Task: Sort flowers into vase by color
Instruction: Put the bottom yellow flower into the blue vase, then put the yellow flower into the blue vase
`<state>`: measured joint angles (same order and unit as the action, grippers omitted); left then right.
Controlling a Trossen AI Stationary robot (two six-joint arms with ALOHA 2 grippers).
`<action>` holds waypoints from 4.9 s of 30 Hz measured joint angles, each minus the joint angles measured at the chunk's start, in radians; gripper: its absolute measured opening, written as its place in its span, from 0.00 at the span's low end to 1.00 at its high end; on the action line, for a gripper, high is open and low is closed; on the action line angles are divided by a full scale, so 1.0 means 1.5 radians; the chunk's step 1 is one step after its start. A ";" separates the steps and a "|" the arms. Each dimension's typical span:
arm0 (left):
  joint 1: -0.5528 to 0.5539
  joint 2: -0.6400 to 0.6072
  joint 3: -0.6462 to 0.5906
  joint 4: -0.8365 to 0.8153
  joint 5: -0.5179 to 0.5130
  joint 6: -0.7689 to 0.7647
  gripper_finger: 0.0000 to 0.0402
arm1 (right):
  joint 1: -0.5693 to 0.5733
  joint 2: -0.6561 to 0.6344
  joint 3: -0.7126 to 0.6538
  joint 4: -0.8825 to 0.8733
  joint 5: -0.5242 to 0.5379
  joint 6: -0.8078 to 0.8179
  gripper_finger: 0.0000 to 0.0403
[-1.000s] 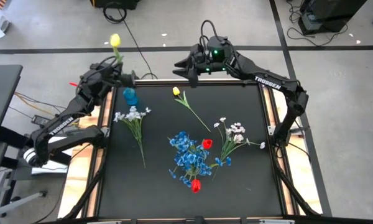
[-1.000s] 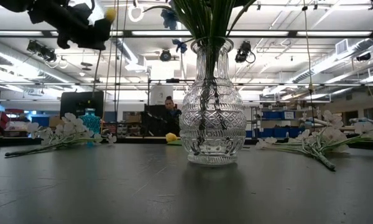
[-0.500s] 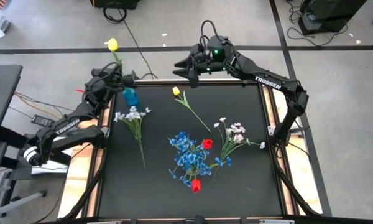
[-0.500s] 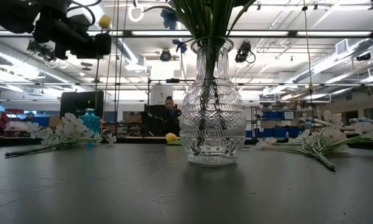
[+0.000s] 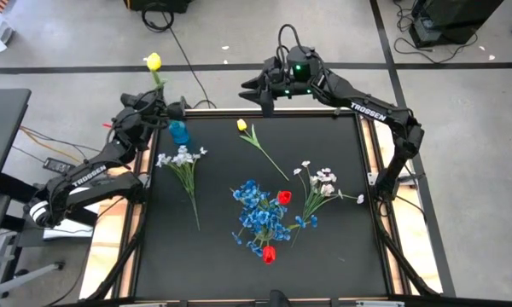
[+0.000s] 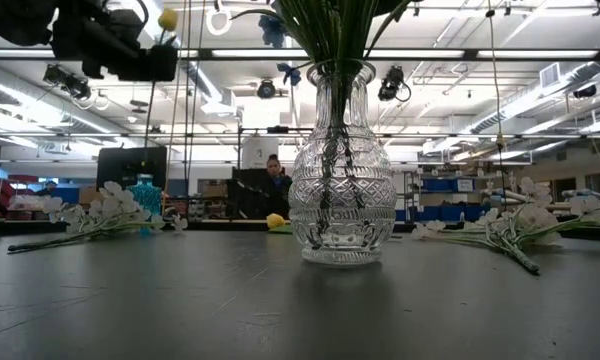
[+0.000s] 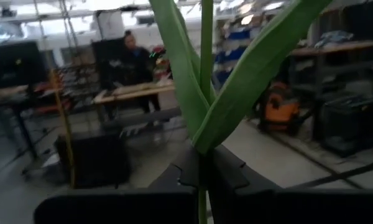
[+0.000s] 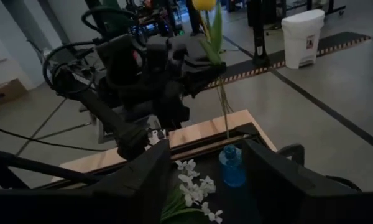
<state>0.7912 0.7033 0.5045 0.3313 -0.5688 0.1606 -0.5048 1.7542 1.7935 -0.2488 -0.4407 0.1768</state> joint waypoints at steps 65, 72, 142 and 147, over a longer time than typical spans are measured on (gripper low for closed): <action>-0.069 0.023 -0.077 -0.184 -0.099 -0.345 0.38 | -0.001 0.001 0.000 -0.324 0.022 -0.013 0.54; -0.069 0.023 -0.043 -0.266 -0.059 -0.356 0.59 | -0.034 0.001 -0.025 -0.432 0.107 -0.038 0.53; -0.256 0.068 0.192 -0.587 -0.006 -0.533 0.56 | 0.074 0.323 -0.087 -0.358 0.281 0.024 0.02; -0.258 0.068 0.192 -0.569 0.007 -0.537 0.56 | 0.073 0.295 -0.093 -0.367 0.274 0.024 0.01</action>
<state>0.4037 0.8051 0.7925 -0.5224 -0.5582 -0.6445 -0.3960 2.1967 1.6542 -0.7990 -0.0291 0.2121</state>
